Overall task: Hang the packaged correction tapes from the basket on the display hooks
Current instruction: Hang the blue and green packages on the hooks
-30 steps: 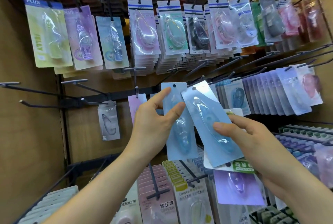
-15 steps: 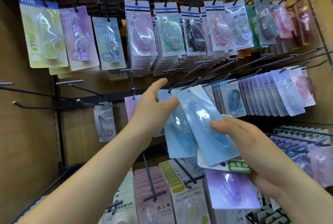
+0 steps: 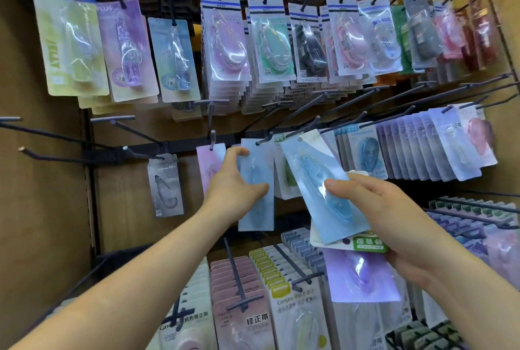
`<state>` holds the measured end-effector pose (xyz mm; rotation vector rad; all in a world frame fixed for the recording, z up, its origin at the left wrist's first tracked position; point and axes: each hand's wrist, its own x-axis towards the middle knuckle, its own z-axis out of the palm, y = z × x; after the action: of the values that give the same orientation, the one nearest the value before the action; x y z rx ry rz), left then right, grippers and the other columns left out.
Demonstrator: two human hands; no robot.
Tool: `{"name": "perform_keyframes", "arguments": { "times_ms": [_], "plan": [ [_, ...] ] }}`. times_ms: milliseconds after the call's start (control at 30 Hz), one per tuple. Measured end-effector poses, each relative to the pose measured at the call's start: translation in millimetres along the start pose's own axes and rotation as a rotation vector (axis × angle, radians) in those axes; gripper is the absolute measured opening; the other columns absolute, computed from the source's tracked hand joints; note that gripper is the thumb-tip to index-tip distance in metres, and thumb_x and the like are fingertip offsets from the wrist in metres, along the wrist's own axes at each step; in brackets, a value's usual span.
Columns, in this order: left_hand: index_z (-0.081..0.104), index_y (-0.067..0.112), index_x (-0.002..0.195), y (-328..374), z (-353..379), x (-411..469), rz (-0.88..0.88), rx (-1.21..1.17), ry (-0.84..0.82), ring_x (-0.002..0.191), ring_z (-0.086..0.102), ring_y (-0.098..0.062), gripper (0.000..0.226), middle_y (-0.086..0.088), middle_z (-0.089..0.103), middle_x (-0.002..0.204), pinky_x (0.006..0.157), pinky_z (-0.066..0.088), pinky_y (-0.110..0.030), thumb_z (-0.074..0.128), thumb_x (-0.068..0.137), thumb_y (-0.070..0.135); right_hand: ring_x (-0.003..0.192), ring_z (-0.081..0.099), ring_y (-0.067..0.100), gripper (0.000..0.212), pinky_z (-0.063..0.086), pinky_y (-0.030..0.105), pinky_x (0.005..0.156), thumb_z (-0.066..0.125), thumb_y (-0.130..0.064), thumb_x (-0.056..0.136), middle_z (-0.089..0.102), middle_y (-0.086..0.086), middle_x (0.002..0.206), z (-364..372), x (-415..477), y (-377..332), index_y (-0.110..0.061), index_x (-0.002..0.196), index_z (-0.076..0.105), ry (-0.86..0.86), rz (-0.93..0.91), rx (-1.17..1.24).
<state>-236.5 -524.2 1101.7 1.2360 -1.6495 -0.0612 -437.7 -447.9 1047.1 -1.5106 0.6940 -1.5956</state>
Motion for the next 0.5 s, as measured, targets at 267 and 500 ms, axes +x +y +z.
{"name": "perform_keyframes", "arguments": {
  "times_ms": [267, 500],
  "plan": [
    [0.042, 0.022, 0.124, 5.9, 3.0, 3.9, 0.079, 0.605, 0.160, 0.099, 0.064, -0.030, 0.049, -0.010, 0.062, 0.119, 0.077, 0.057, -0.039, 0.068, 0.087, 0.042, 0.071, 0.070, 0.014, 0.019, 0.049, 0.021, 0.053, 0.068, -0.033, 0.087, 0.075, -0.001, 0.083, -12.7, 28.0, 6.6, -0.018, 0.095, 0.077, -0.090, 0.016, -0.077],
    [0.052, 0.015, 0.123, -2.8, 29.9, 43.1, -0.066, 0.650, 0.230, 0.100, 0.062, -0.030, 0.043, -0.010, 0.066, 0.111, 0.076, 0.047, -0.035, 0.066, 0.089, 0.037, 0.072, 0.071, 0.014, 0.021, 0.050, 0.021, 0.052, 0.069, -0.037, 0.085, 0.075, 0.002, 0.088, -34.8, 54.5, 4.6, -0.021, 0.096, 0.077, -0.221, 0.042, -0.031]
  ]
}}
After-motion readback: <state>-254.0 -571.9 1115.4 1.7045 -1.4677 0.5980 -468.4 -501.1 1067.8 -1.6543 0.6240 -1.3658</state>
